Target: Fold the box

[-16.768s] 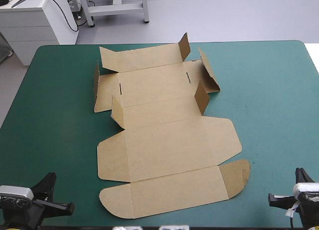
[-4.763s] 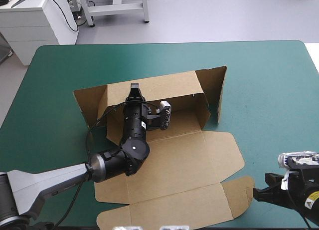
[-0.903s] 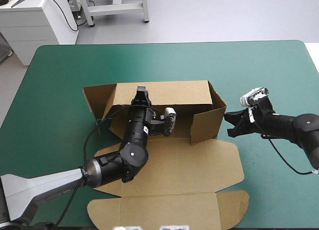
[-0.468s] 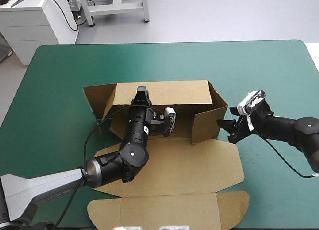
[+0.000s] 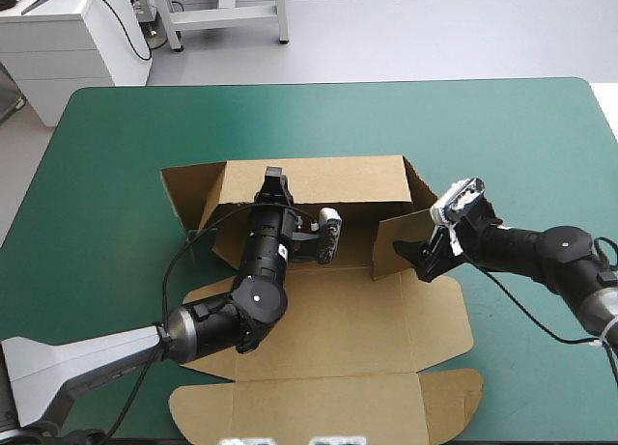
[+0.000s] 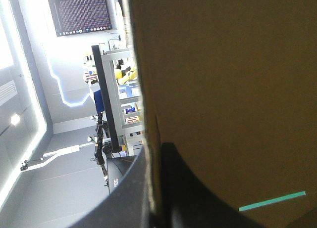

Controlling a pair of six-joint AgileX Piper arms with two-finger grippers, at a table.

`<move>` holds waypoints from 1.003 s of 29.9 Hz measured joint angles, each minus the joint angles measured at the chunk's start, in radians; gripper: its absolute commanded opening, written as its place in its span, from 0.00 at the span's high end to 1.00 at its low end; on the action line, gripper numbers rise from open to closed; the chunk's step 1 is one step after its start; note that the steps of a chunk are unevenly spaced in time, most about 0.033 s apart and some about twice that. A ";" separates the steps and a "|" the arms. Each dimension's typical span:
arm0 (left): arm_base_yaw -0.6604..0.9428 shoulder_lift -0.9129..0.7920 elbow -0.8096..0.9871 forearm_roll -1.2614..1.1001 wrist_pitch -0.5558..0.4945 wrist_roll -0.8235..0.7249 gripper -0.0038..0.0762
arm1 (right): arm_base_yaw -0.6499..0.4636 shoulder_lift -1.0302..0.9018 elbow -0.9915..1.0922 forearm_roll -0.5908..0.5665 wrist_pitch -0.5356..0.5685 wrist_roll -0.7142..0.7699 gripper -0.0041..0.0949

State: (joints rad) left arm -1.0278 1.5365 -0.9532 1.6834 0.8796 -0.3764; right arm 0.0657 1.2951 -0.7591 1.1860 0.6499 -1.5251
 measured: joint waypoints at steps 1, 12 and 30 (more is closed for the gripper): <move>0.000 0.000 0.000 0.000 0.000 -0.001 0.96 | 0.032 0.000 0.001 -0.012 -0.048 0.033 0.26; 0.001 0.000 0.000 -0.002 0.002 -0.001 0.96 | 0.289 0.000 0.003 0.039 -0.438 0.212 0.29; 0.005 0.000 0.000 -0.006 0.015 -0.003 0.96 | 0.506 0.078 0.040 0.096 -0.883 0.296 0.97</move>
State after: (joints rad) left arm -1.0228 1.5365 -0.9532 1.6776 0.8951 -0.3797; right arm 0.5713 1.3733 -0.7193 1.2821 -0.2335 -1.2288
